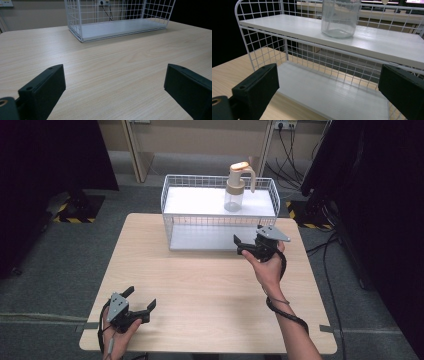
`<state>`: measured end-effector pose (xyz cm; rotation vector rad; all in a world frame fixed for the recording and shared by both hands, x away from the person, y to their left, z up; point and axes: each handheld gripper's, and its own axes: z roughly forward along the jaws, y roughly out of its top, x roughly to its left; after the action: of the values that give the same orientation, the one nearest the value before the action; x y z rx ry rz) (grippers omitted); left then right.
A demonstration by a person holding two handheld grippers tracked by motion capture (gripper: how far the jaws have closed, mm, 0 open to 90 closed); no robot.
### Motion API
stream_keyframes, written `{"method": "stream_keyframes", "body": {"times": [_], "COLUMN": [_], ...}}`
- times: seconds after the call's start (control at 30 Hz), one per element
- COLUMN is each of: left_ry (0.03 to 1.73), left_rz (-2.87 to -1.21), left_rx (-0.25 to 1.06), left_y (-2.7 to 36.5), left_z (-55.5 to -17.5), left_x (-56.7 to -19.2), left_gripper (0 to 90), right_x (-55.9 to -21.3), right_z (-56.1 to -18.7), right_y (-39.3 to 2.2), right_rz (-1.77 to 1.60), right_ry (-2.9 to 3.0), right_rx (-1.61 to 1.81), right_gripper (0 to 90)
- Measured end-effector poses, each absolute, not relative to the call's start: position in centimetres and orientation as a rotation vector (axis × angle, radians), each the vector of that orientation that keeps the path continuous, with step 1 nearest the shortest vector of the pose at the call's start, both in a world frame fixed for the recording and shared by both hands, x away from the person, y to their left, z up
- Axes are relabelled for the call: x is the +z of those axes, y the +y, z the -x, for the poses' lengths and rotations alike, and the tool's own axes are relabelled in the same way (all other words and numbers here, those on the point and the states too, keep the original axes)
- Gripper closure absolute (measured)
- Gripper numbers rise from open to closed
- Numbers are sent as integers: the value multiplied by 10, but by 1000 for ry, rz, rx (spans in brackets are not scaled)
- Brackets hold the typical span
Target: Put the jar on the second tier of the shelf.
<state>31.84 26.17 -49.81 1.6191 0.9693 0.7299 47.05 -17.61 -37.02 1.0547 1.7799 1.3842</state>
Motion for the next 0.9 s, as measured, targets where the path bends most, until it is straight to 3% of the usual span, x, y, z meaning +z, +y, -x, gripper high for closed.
{"method": "stream_keyframes", "body": {"times": [0.9], "left_ry": [968], "left_rz": [-1619], "left_rx": [735], "left_y": [261], "left_z": [-318], "left_x": [-498], "left_gripper": [31], "right_x": [-412], "right_z": [-432], "right_y": [-205], "right_rz": [-1090], "right_ry": [1781], "right_rx": [1351], "right_gripper": [36]}}
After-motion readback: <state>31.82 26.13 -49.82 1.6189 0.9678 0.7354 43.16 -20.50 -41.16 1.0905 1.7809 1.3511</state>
